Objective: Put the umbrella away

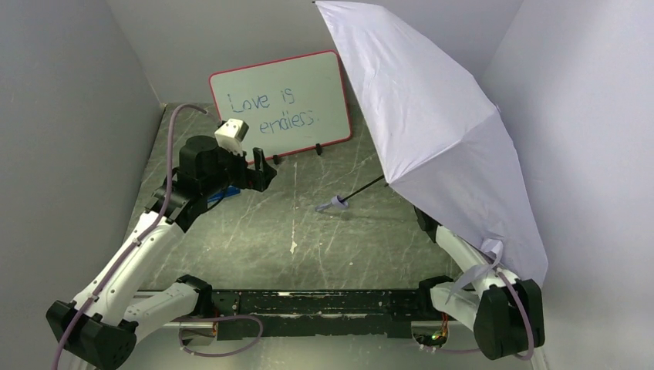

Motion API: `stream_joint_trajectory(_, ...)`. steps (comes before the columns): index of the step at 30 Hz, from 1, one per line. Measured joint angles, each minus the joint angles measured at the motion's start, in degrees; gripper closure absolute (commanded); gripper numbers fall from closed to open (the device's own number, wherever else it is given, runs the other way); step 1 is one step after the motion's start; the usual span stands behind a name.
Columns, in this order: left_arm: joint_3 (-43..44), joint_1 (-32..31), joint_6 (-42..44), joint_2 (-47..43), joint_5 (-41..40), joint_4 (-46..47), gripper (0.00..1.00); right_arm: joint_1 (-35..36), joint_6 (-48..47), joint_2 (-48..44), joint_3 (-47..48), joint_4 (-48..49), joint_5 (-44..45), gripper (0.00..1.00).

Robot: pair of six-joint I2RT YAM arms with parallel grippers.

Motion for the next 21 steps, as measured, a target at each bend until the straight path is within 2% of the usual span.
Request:
stream_joint_trajectory(12, 7.3, 0.0, -0.8, 1.7, 0.9, 3.7, 0.03, -0.3, -5.0, -7.8, 6.4, -8.0, 0.7, 1.00)
stream_joint_trajectory(21, 13.2, 0.0, -2.3, 4.7, 1.5, 4.2, 0.03, -0.3, -13.9, -11.8, 19.0, -15.7, -5.1, 1.00)
